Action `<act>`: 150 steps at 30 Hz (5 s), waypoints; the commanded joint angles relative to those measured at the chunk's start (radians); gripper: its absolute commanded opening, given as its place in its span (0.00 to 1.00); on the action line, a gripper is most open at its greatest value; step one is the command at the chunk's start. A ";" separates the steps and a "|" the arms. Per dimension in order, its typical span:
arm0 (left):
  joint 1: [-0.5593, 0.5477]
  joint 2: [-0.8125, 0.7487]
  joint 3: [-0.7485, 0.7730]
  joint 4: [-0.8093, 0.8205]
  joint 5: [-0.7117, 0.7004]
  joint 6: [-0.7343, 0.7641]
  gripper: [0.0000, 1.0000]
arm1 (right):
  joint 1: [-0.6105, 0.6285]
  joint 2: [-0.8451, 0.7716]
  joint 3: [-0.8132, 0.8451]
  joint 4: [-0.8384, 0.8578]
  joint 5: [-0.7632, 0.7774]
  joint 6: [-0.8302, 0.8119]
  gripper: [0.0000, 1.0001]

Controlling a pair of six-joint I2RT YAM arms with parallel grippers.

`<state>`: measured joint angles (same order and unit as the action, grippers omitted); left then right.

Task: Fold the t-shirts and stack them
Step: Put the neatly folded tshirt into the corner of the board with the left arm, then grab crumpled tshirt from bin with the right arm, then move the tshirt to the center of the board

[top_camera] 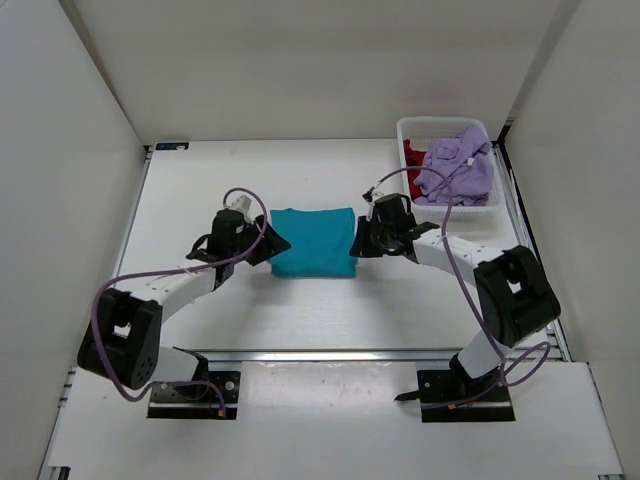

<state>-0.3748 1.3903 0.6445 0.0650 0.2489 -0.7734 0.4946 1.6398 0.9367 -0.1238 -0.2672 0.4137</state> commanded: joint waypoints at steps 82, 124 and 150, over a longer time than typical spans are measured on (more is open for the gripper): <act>0.161 0.086 0.256 0.071 -0.152 -0.037 0.23 | -0.416 -0.149 0.215 -0.054 0.167 -0.050 0.00; -0.210 -0.095 -0.131 0.127 0.023 0.016 0.35 | -0.389 0.073 1.164 -0.350 -0.039 -0.144 0.00; 0.415 -0.323 -0.257 0.072 0.161 -0.029 0.46 | -0.294 -0.164 0.014 0.316 -0.261 0.169 0.04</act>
<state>0.0765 1.0439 0.3458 0.1516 0.4290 -0.8337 0.1745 1.4803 0.9417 0.1345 -0.6598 0.5877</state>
